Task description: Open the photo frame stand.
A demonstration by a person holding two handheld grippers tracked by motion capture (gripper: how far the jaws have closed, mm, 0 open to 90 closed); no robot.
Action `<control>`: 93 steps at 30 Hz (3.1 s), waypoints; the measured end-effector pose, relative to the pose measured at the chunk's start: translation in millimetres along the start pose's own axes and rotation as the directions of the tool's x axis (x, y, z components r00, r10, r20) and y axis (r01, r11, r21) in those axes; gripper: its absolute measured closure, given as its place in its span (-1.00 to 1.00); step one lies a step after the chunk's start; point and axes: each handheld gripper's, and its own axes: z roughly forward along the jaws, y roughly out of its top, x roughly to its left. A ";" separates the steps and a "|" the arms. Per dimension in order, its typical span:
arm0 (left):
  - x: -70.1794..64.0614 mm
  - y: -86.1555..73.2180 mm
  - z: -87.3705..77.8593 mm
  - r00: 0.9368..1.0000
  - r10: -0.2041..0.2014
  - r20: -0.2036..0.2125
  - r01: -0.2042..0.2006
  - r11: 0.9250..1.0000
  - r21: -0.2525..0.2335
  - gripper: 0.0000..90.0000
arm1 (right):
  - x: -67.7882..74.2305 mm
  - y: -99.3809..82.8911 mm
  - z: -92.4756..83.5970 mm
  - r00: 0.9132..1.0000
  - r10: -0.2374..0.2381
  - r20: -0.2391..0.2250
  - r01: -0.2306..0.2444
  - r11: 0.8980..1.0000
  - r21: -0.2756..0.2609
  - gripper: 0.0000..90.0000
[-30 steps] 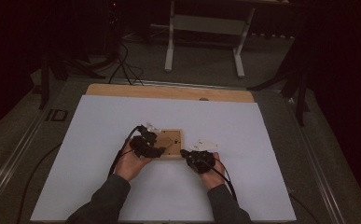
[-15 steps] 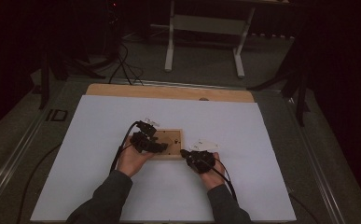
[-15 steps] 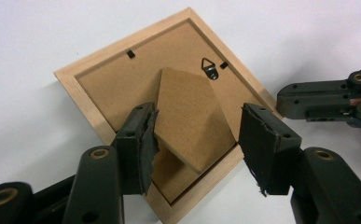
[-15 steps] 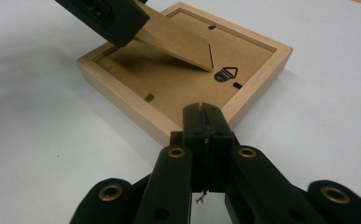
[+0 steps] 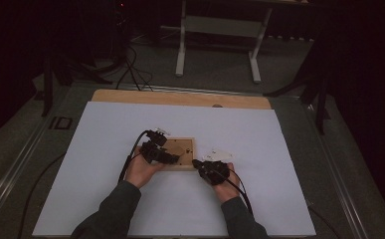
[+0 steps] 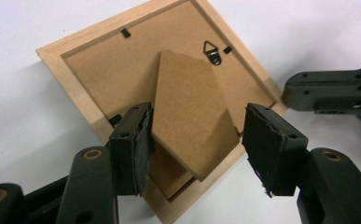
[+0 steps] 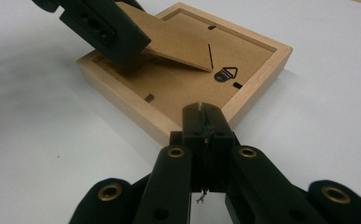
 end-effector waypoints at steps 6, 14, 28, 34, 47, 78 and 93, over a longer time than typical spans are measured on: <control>0.5 -1.2 2.5 1.000 0.001 -0.001 -0.001 1.000 0.014 0.11 | 0.0 -0.1 0.0 1.000 0.002 -0.001 -0.002 1.000 -0.001 0.97; 4.4 0.5 0.3 0.998 -0.036 0.060 0.037 0.999 -0.011 0.08 | 0.0 -0.2 0.0 1.000 0.001 -0.004 -0.001 1.000 -0.001 0.95; 15.3 2.4 -0.9 0.980 -0.139 0.146 0.142 0.990 -0.012 0.19 | 0.4 -0.3 -0.1 1.000 -0.001 -0.006 0.001 1.000 -0.001 0.93; 16.3 2.7 -0.8 0.975 -0.157 0.154 0.161 0.987 -0.011 0.22 | 0.5 -0.3 -0.1 1.000 -0.001 -0.008 0.001 1.000 -0.002 0.90; 13.8 2.5 -1.0 0.980 -0.150 0.132 0.154 0.988 -0.018 0.24 | 1.4 -0.2 0.0 1.000 -0.008 -0.017 0.008 1.000 -0.003 0.83; -10.4 -9.9 -13.1 0.999 0.037 0.005 -0.037 0.994 -0.102 0.25 | -12.3 8.7 -15.7 0.999 0.051 0.000 -0.051 0.997 -0.053 0.36; -15.9 -33.5 -15.7 0.992 0.112 -0.052 -0.119 0.979 -0.164 0.25 | -13.2 9.0 -16.7 0.999 0.049 0.005 -0.049 0.998 -0.050 0.35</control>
